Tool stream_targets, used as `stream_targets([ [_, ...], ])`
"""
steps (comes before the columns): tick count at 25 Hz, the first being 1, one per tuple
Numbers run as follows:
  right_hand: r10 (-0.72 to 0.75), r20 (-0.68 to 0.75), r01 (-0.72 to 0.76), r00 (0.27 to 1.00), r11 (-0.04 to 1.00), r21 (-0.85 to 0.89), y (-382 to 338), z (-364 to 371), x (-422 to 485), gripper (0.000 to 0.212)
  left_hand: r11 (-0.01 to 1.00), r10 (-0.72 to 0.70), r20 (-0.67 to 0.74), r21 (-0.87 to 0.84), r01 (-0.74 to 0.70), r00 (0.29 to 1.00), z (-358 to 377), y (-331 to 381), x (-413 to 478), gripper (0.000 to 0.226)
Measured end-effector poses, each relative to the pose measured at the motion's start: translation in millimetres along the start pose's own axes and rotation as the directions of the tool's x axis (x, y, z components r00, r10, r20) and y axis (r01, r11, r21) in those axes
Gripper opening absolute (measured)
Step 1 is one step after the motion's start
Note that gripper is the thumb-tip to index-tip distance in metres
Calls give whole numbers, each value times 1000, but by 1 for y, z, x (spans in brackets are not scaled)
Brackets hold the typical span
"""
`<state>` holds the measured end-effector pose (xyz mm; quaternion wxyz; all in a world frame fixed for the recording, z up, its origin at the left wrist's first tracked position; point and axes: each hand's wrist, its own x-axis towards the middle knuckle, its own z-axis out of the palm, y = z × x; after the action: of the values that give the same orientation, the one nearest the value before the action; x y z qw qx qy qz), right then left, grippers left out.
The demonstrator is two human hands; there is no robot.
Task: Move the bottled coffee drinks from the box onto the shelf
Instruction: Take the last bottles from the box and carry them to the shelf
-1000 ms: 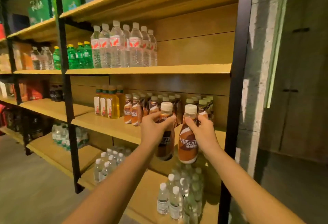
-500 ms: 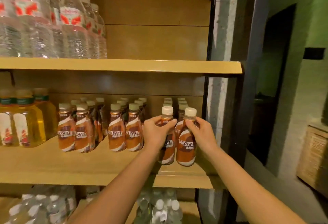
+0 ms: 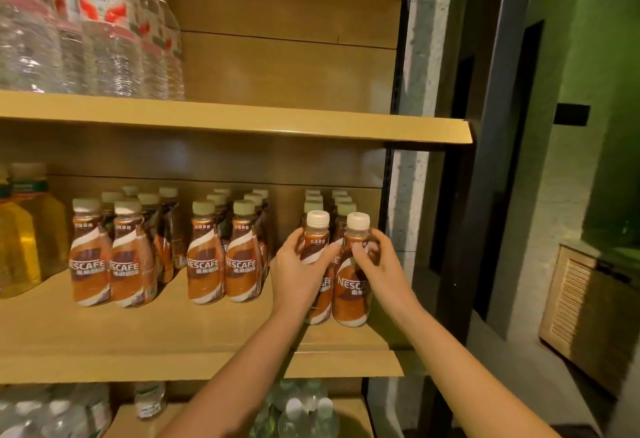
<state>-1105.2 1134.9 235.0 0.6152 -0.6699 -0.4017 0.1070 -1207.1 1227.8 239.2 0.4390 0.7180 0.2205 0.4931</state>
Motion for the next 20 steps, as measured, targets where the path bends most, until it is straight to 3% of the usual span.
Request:
stream_targets([
  [2,23,22,-18,999,976,-218,20,-3,-14,81,990,-54,108,138,38,993,-9,-15,-4,63],
  [4,32,53,0,998,855,-518,42,2,-24,76,954,-75,239,301,0,968,-15,-40,-9,52],
  [6,55,24,-27,998,759,-651,55,8,-21,69,927,-135,299,375,14,945,-16,-56,-12,61],
  [9,77,-20,-68,997,698,-713,56,12,-12,63,849,-138,331,524,-60,933,-12,-66,-8,90],
  [11,90,-2,-65,996,696,-715,59,13,-7,62,808,-155,323,585,-68,934,-11,-72,-3,92],
  [20,97,-25,-85,995,691,-718,64,19,14,63,828,-206,376,559,-44,903,-7,-92,24,104],
])
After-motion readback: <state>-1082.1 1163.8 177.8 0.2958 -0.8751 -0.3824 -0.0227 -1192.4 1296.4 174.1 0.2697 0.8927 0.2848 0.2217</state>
